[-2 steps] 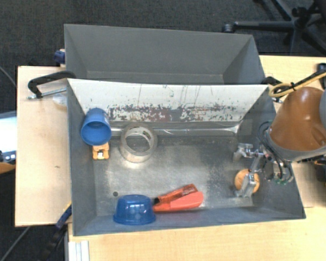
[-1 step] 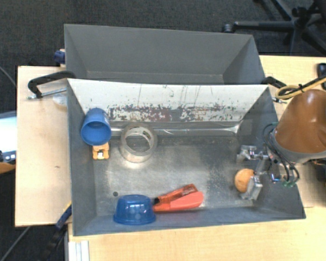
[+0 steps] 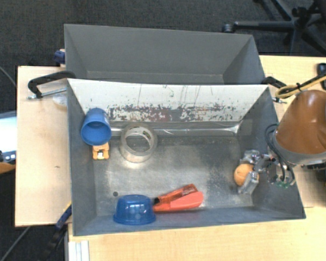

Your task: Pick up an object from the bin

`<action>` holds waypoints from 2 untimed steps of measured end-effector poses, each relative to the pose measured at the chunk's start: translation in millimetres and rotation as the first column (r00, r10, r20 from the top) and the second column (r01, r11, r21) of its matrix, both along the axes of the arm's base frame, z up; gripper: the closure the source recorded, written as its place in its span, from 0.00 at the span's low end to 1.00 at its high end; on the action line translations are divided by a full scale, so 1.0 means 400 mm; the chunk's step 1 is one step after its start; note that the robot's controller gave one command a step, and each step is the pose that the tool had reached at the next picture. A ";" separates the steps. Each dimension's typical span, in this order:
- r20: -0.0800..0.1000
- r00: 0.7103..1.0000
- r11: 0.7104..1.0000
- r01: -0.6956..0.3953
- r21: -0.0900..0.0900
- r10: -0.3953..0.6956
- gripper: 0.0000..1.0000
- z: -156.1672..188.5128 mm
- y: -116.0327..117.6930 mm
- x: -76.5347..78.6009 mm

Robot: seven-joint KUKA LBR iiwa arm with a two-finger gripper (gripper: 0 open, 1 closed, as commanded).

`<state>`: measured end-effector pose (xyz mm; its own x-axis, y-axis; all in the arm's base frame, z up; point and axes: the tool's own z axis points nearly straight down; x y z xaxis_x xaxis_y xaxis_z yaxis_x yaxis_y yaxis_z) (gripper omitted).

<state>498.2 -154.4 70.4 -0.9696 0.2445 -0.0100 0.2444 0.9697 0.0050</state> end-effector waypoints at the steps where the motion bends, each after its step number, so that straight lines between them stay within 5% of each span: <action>1: 0.000 1.000 1.000 0.000 0.000 0.000 1.00 0.000 0.000 0.000; 2: -0.003 1.000 1.000 0.014 0.002 -0.014 1.00 0.121 0.011 -0.012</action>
Offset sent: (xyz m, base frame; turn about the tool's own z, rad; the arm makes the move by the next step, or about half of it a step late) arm -0.0059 0.0070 0.0909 0.0240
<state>493.5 -149.9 118.7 -0.9661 0.2580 -0.0062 0.2579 0.9661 0.0059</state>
